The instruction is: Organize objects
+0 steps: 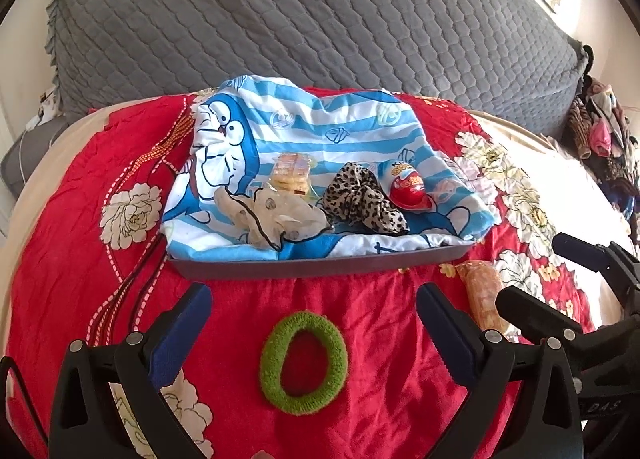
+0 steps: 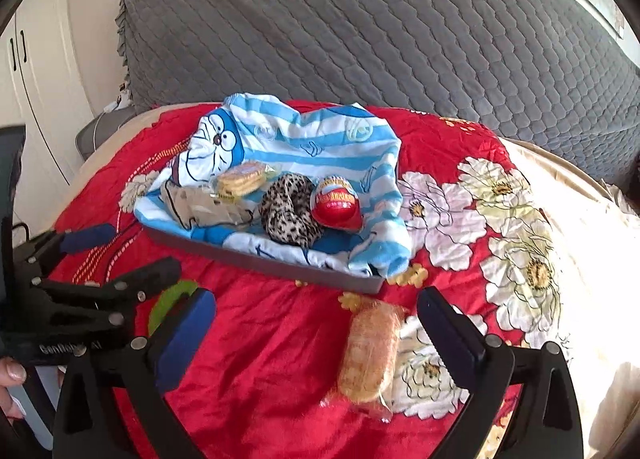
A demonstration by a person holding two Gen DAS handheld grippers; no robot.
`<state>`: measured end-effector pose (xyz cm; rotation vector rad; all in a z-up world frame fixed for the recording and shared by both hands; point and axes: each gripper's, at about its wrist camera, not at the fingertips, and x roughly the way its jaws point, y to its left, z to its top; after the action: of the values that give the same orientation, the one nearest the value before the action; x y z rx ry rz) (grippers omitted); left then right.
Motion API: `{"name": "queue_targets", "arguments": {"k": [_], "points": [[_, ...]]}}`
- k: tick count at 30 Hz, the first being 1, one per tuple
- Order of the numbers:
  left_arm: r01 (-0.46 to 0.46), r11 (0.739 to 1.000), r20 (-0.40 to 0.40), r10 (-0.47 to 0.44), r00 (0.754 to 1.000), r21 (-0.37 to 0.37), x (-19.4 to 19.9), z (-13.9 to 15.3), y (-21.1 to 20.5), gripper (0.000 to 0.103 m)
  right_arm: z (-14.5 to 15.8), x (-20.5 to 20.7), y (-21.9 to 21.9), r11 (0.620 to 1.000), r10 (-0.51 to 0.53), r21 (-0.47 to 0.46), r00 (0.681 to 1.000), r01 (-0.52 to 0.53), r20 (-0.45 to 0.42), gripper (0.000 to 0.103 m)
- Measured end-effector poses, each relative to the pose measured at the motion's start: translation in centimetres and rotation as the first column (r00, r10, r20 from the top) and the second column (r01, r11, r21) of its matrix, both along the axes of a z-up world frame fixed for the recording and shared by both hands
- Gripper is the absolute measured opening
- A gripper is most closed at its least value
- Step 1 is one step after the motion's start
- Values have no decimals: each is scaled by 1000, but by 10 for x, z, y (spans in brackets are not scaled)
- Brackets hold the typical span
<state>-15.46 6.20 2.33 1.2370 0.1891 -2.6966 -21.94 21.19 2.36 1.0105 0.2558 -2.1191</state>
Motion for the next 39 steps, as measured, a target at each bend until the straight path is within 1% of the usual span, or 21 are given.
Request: {"name": "queue_targets", "arguments": {"k": [5,9,23,34,39], "points": [[-3,1000,5,3,1000,-5,11,-1,2,102,1,2,11,1000,-17,-7,1000,17,7,101],[-7,1000,11,7,1000,-7,19,-3,3,102,-2,7,18,1000,-17,7,1000,17,11,101],[8,999,58,-7,998,-32,43,-21,10,102,-12,21,31,999,-25,43,999,24,25,101],[5,1000,85,-3,996,-23,44,-37,9,102,-30,20,28,997,-26,74,998,22,57,101],[9,1000,101,-7,995,-19,43,-44,10,102,-34,19,29,996,-19,89,998,14,52,101]]}}
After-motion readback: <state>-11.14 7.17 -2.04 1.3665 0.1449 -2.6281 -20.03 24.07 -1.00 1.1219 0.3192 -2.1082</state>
